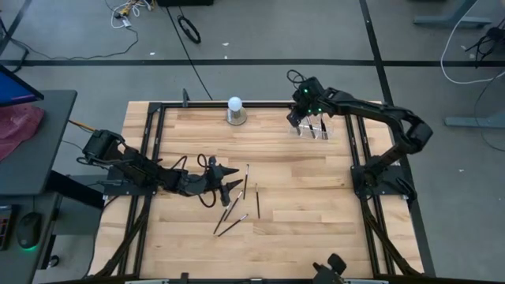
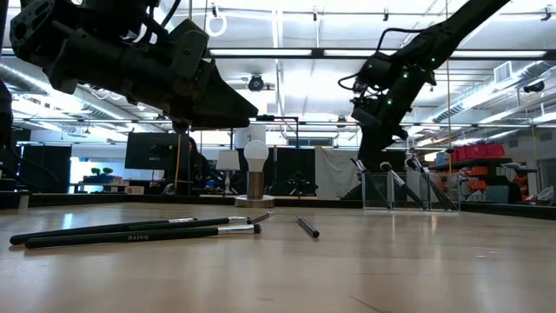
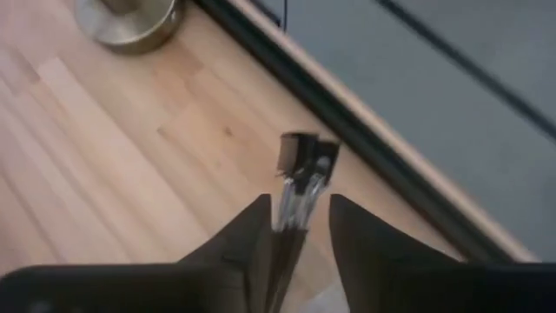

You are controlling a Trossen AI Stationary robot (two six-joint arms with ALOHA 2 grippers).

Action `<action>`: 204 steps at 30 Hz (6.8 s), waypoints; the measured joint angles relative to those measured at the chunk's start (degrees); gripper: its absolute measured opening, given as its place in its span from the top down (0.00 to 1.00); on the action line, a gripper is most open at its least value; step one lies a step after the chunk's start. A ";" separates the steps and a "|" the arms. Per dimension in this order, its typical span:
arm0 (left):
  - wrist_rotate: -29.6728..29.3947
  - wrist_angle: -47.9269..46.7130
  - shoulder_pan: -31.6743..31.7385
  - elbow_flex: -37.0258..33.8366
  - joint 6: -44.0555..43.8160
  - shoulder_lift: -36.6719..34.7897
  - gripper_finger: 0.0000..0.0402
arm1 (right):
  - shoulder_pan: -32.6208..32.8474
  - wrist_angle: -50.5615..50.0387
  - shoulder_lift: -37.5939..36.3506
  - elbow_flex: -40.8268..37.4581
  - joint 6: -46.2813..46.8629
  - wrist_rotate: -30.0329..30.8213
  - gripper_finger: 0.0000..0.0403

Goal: Put items in baskets/containers
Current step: Put the silver eyeshadow brush into the transparent organizer

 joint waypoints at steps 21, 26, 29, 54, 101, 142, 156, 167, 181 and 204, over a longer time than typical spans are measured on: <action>-3.08 -2.82 -2.01 0.43 -3.18 1.46 0.52 | 45.21 32.57 -16.22 -18.68 -3.65 10.84 0.74; -5.52 -8.51 -1.42 3.96 -10.67 6.06 0.52 | 56.64 44.55 -12.38 -28.71 -0.75 18.91 0.79; -4.95 -14.17 0.41 8.16 -14.54 10.13 0.52 | 59.91 50.54 -10.08 -32.70 5.30 22.85 0.81; 6.13 -32.95 12.14 20.71 -16.69 21.44 0.80 | 60.26 61.38 -6.78 -36.59 5.53 27.22 0.86; 17.46 -17.76 12.96 23.14 0.43 25.42 0.54 | 57.48 74.93 -6.75 -49.62 20.13 28.30 0.49; 21.38 -8.43 12.90 21.26 8.20 21.22 0.97 | 58.56 73.91 -5.10 -49.62 21.89 26.34 0.52; 19.41 3.82 7.50 21.46 12.71 21.09 0.95 | 60.44 102.03 13.91 -42.98 7.83 28.26 0.52; 18.36 3.48 7.50 21.51 12.63 21.00 0.95 | 60.78 104.74 13.62 -43.25 6.51 29.14 0.73; 18.42 3.49 7.50 21.57 12.24 20.94 0.94 | 60.78 105.68 13.62 -43.25 7.28 28.54 0.94; 18.25 2.95 7.55 21.59 12.05 20.92 0.69 | 60.78 105.81 13.62 -43.30 7.12 28.97 1.00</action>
